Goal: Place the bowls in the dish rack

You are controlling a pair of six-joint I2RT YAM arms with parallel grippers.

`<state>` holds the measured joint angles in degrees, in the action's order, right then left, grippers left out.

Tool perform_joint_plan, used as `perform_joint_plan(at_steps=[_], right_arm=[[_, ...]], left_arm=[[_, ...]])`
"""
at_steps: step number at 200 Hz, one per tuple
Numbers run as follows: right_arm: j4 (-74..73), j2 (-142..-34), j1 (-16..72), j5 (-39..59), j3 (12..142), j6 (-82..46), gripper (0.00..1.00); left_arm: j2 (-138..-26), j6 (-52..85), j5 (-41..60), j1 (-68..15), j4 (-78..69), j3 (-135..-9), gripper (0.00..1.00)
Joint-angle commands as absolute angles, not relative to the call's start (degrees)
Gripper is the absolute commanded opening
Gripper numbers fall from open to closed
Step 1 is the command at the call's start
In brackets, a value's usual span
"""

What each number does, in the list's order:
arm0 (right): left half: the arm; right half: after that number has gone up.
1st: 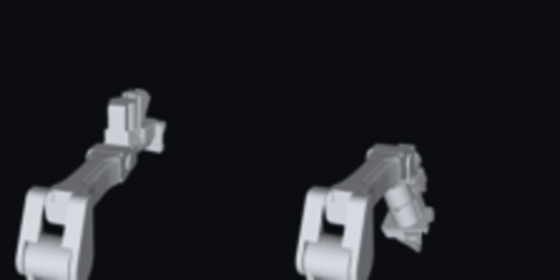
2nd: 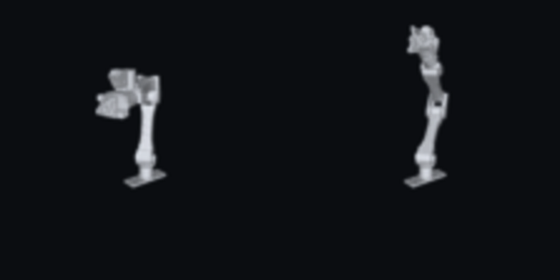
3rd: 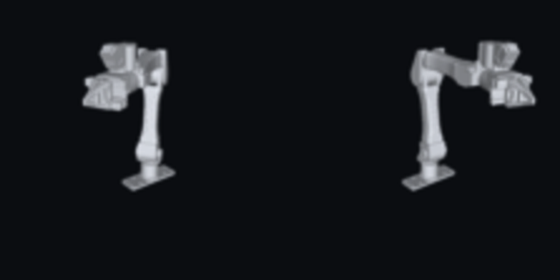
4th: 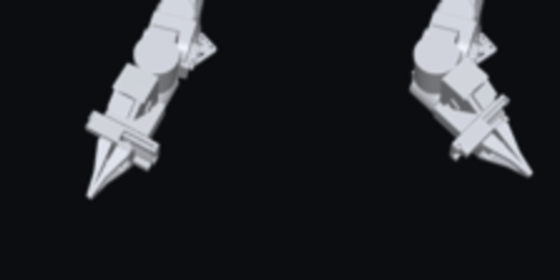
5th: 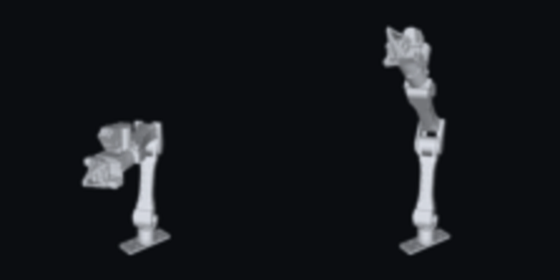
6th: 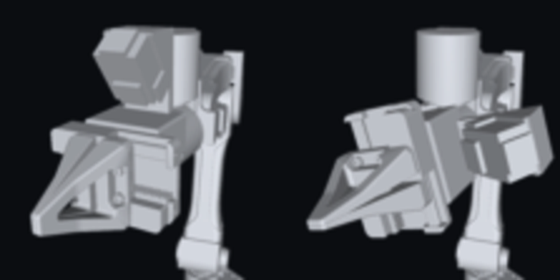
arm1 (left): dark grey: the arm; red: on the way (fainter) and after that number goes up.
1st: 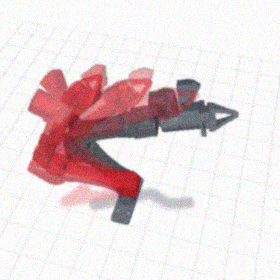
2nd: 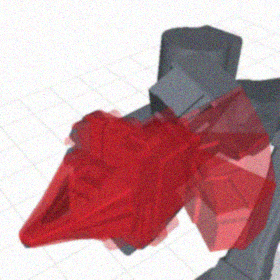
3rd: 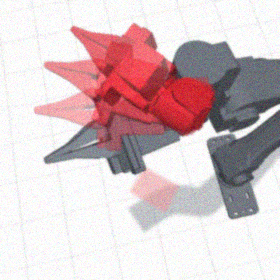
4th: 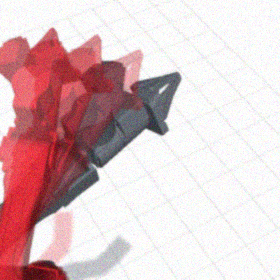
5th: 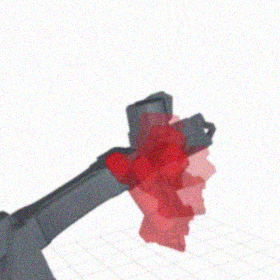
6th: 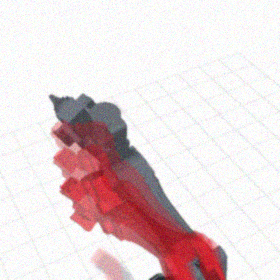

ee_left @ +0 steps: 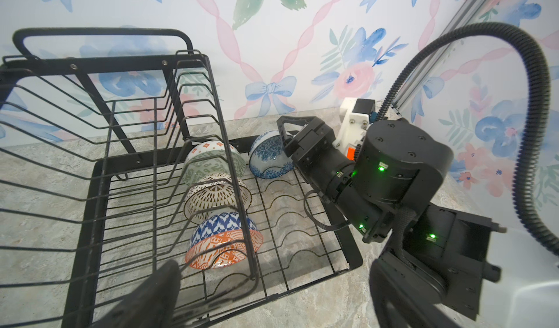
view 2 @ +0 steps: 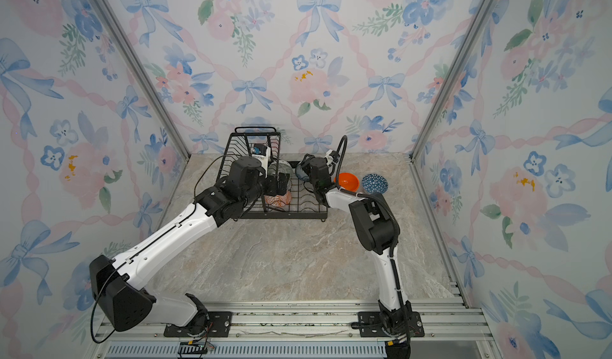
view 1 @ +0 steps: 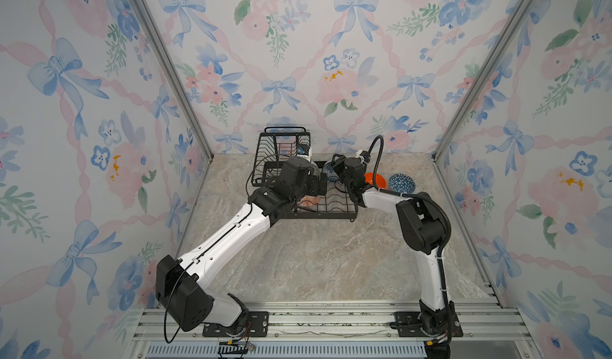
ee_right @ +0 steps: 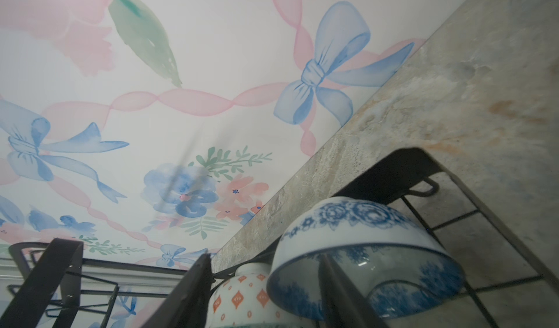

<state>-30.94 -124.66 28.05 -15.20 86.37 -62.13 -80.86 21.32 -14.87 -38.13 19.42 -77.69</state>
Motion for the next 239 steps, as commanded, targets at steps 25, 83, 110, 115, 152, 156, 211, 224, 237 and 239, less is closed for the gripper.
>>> perform_joint_plan(at_steps=[25,83,110,115,152,156,211,224,237,239], right_arm=[[-26.63,-117.14,27.55,-13.21,82.35,-59.98,0.64],[-15.38,-108.89,27.44,-10.42,79.92,-53.98,0.88],[-5.16,-103.65,27.16,-10.6,79.77,-48.12,0.97],[-2.24,-103.02,27.16,-10.93,80.23,-46.52,0.97],[17.33,-98.43,26.95,-15.6,83.89,-37.96,0.97],[18.68,-97.85,26.9,-16.59,83.89,-37.52,0.97],[31.31,-88.89,23.99,-24.98,79.84,-34.18,0.97],[36.1,-87.71,22.27,-26.51,80.1,-38.8,0.97],[39.06,-87.09,19.54,-22.75,80.3,-38.84,0.97],[39.45,-87.03,19.17,-22.17,80.32,-38.85,0.97]], left_arm=[[-78.18,24.61,-19.77,-41.0,19.86,-75.68,0.98],[-77.09,25.48,-25.26,-44.64,19.78,-75.67,0.98],[-77.63,25.96,-26.8,-46.65,19.73,-75.59,0.98],[-77.84,26.14,-26.87,-46.88,19.69,-75.59,0.98],[-80.33,27.32,-28.34,-49.06,19.6,-76.52,0.98],[-80.69,27.29,-28.5,-49.3,19.58,-76.75,0.98],[-88.89,24.14,-31.88,-54.54,19.69,-82.18,0.98],[-91.1,23.5,-32.32,-55.79,19.69,-83.97,0.98],[-93.65,22.24,-32.48,-56.98,19.69,-85.91,0.98],[-94.08,21.95,-32.51,-57.13,19.69,-86.23,0.98]])
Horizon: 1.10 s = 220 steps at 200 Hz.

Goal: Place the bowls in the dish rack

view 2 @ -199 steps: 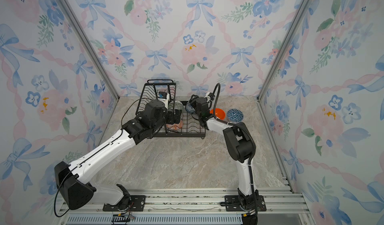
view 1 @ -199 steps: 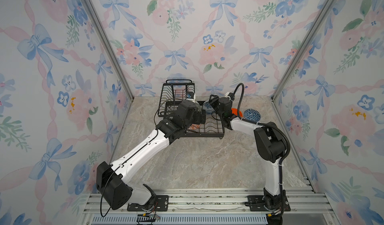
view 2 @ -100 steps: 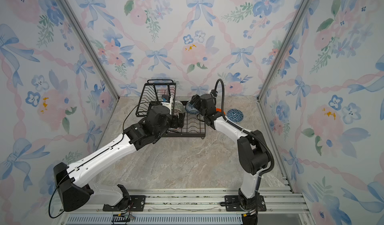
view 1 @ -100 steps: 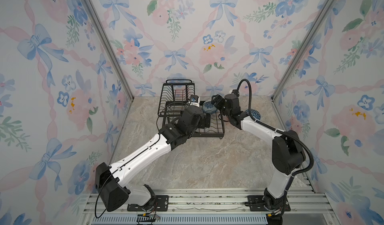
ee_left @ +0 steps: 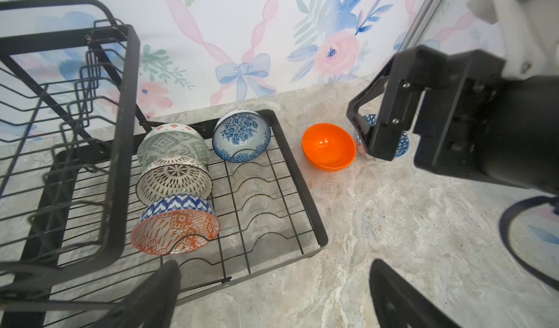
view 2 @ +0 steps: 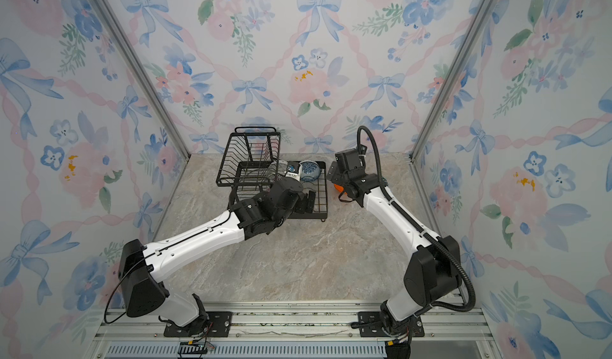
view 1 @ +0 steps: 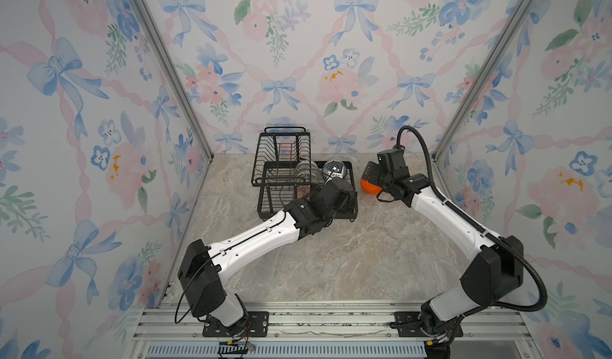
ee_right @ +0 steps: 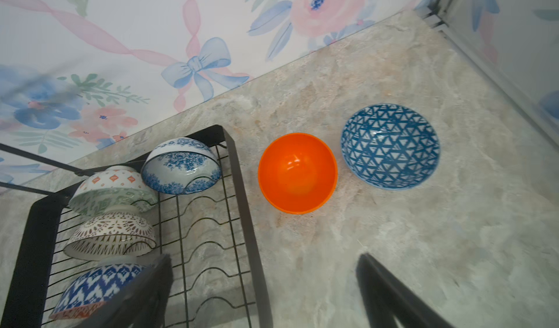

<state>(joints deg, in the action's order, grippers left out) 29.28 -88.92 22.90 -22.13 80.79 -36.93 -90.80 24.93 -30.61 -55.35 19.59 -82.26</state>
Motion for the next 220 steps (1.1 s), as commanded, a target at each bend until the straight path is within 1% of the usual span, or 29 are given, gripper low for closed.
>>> perform_joint_plan(at_steps=[1,22,35,48,69,89,116,148,183,220], right_arm=[[39.72,-87.02,18.9,-21.89,80.33,-38.85,0.97],[43.63,-87.33,14.57,-14.75,80.66,-36.63,0.97],[44.99,-87.39,12.89,-12.71,80.25,-36.1,0.97],[44.59,-86.94,11.81,-11.32,79.02,-34.1,0.97],[42.53,-85.92,10.02,-9.44,75.98,-34.36,0.97],[40.31,-86.61,7.47,-5.08,73.67,-35.15,0.97],[40.19,-90.0,5.26,-2.28,74.08,-35.16,0.97],[38.58,-93.18,1.04,-1.13,74.97,-34.49,0.97],[38.71,-99.54,-3.48,-0.07,79.41,-33.27,0.97],[40.2,-107.19,-6.56,1.64,86.86,-31.87,0.97]], left_arm=[[-94.28,21.83,-32.56,-57.22,19.69,-86.4,0.98],[-98.53,17.95,-33.4,-59.07,19.77,-89.7,0.98],[-100.66,16.35,-34.51,-60.17,19.74,-91.43,0.98],[-102.48,15.44,-34.41,-60.85,19.77,-92.92,0.98],[-105.07,14.48,-33.78,-61.51,19.78,-94.78,0.98],[-106.86,13.25,-33.99,-62.12,19.78,-95.88,0.98],[-108.13,12.6,-33.55,-62.2,19.78,-96.7,0.98],[-109.83,11.53,-32.13,-62.24,19.79,-98.47,0.98],[-111.62,10.31,-30.63,-61.89,19.79,-100.16,0.98],[-113.55,10.93,-28.39,-60.41,19.78,-102.42,0.98]])
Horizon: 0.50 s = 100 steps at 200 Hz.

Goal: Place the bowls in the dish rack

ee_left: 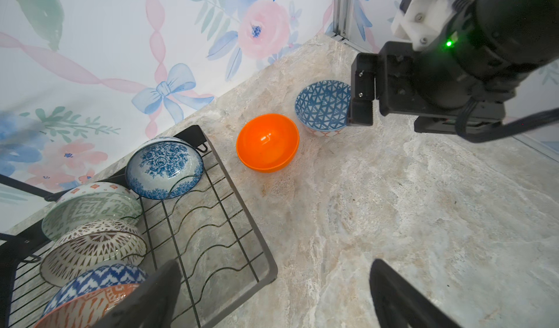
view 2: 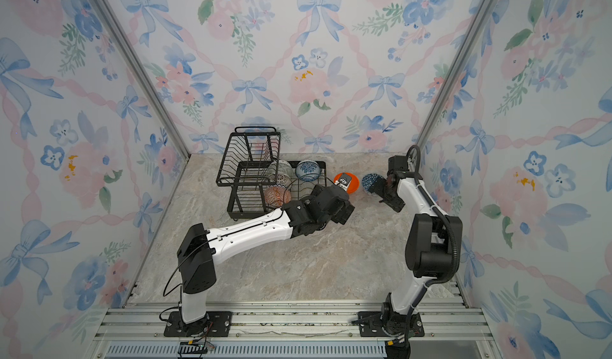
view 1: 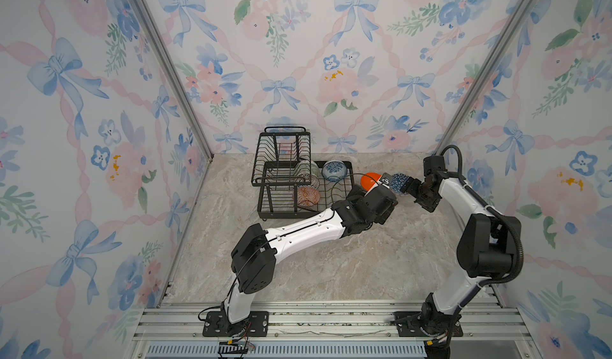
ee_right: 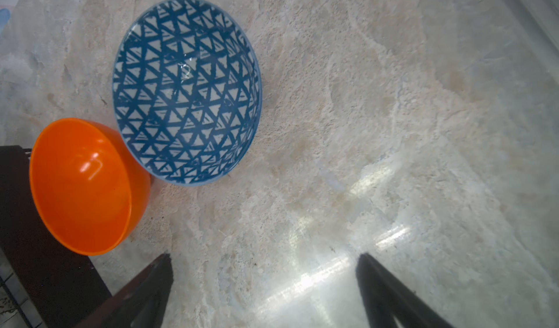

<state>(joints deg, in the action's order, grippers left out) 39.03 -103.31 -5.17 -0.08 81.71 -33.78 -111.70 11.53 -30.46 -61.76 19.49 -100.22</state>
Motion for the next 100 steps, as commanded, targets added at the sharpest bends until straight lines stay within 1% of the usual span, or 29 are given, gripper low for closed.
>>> perform_joint_plan(at_steps=[1,43,50,86,100], right_arm=[[40.23,-107.38,-6.62,1.65,87.07,-31.84,0.97],[40.59,-114.15,-7.55,2.22,92.72,-31.33,0.97],[40.83,-115.19,-7.6,1.84,93.4,-31.29,1.0],[40.17,-119.41,-8.26,2.31,95.73,-31.12,0.81],[40.41,-121.03,-8.26,2.56,97.15,-30.57,0.77]], left_arm=[[-113.55,10.96,-28.35,-60.35,19.78,-102.45,0.98],[-114.06,12.43,-26.15,-57.26,19.78,-101.98,0.98],[-114.01,12.84,-25.59,-56.73,19.78,-101.8,0.98],[-113.77,14.82,-23.5,-54.62,19.78,-101.22,0.98],[-113.65,15.29,-22.74,-53.97,19.78,-101.07,0.98]])
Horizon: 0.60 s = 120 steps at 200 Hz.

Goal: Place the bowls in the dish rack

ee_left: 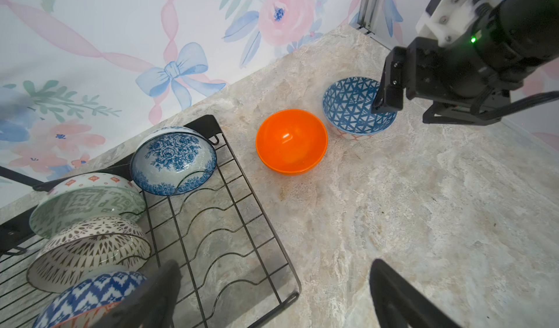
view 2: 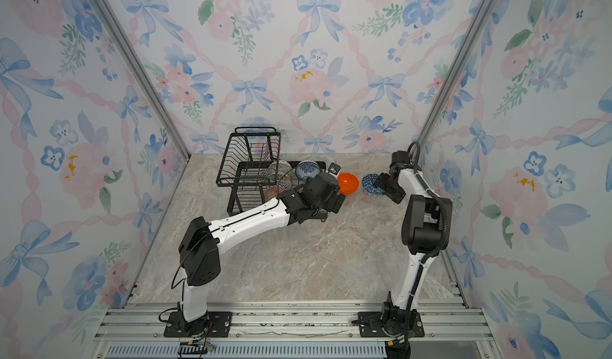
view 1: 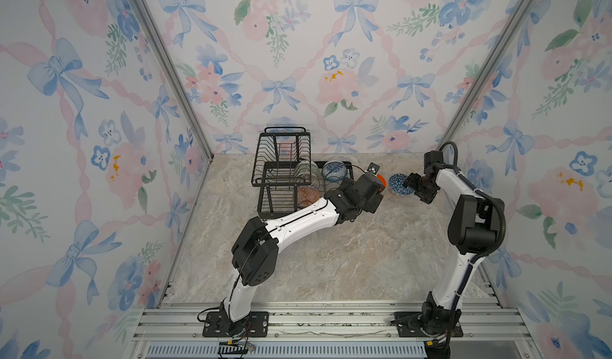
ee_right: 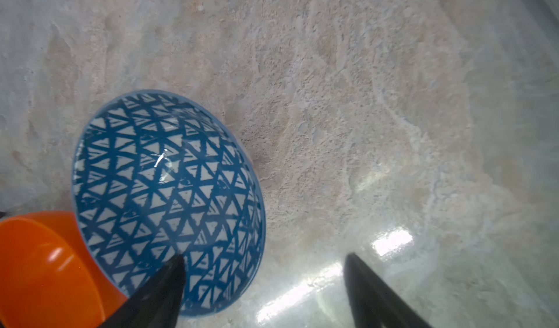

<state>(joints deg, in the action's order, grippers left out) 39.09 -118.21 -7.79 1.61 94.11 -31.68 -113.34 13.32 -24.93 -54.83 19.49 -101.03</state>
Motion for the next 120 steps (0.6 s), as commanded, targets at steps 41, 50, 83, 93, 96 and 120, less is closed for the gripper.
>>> perform_joint_plan(at_steps=[41,50,83,93,96,120], right_arm=[[40.4,-124.46,-8.26,2.95,99.46,-28.75,0.6],[40.17,-125.0,-8.26,2.58,99.79,-28.59,0.57],[41.17,-126.74,-8.33,0.96,100.98,-28.59,0.47],[40.66,-126.85,-8.22,1.05,100.81,-28.67,0.45],[40.62,-126.94,-8.28,1.08,100.85,-28.7,0.44],[40.52,-127.16,-8.27,1.08,101.15,-28.08,0.37]], left_arm=[[-113.41,16.4,-21.15,-52.79,19.77,-100.91,0.98],[-113.25,16.9,-20.75,-52.79,19.78,-100.41,0.98],[-112.51,19.51,-18.58,-52.29,19.78,-98.11,0.98],[-112.4,20.23,-18.13,-52.08,19.78,-97.67,0.98],[-112.3,20.41,-17.9,-51.97,19.85,-97.61,0.98],[-112.34,21.09,-17.47,-51.25,19.78,-98.1,0.98]])
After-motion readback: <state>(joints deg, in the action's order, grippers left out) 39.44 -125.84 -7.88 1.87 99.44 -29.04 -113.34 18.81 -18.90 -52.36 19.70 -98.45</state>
